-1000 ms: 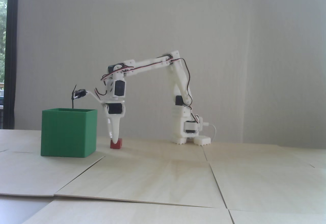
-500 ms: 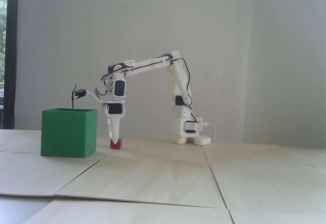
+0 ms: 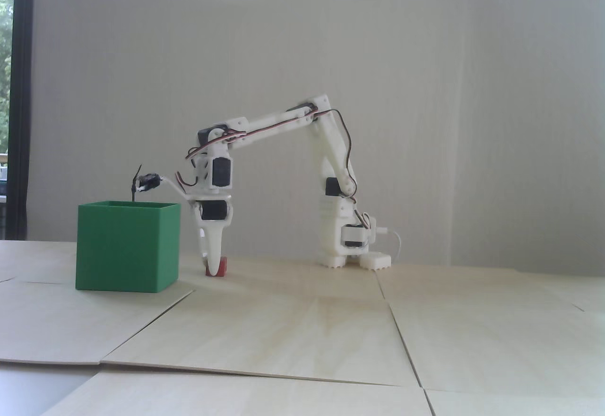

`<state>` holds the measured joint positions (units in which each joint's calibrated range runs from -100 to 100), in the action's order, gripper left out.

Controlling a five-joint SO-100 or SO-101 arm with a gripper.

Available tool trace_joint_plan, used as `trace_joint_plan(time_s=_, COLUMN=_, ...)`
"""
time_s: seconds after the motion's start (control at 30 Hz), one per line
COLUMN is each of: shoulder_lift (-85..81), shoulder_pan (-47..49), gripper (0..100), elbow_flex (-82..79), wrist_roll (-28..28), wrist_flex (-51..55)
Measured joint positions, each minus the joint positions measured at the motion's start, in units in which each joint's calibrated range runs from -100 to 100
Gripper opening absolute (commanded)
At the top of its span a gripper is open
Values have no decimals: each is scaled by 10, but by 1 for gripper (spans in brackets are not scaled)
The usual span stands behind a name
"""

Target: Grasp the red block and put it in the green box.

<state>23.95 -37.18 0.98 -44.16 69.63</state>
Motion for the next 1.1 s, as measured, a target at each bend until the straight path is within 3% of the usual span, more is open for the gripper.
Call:
trace_joint_plan(time_s=0.27, shoulder_lift=0, shoulder_pan=0, gripper=20, elbow_flex=0, wrist_roll=0, wrist_flex=0)
trace_joint_plan(time_s=0.33, shoulder_lift=0, shoulder_pan=0, gripper=11, elbow_flex=0, wrist_roll=0, wrist_flex=0)
trace_joint_plan(time_s=0.37, shoulder_lift=0, shoulder_pan=0, gripper=2, elbow_flex=0, wrist_roll=0, wrist_flex=0)
trace_joint_plan(time_s=0.4, shoulder_lift=0, shoulder_pan=0, gripper=1, elbow_flex=0, wrist_roll=0, wrist_flex=0)
trace_joint_plan(time_s=1.1, shoulder_lift=0, shoulder_pan=15, gripper=2, elbow_flex=18, wrist_roll=2, wrist_flex=0)
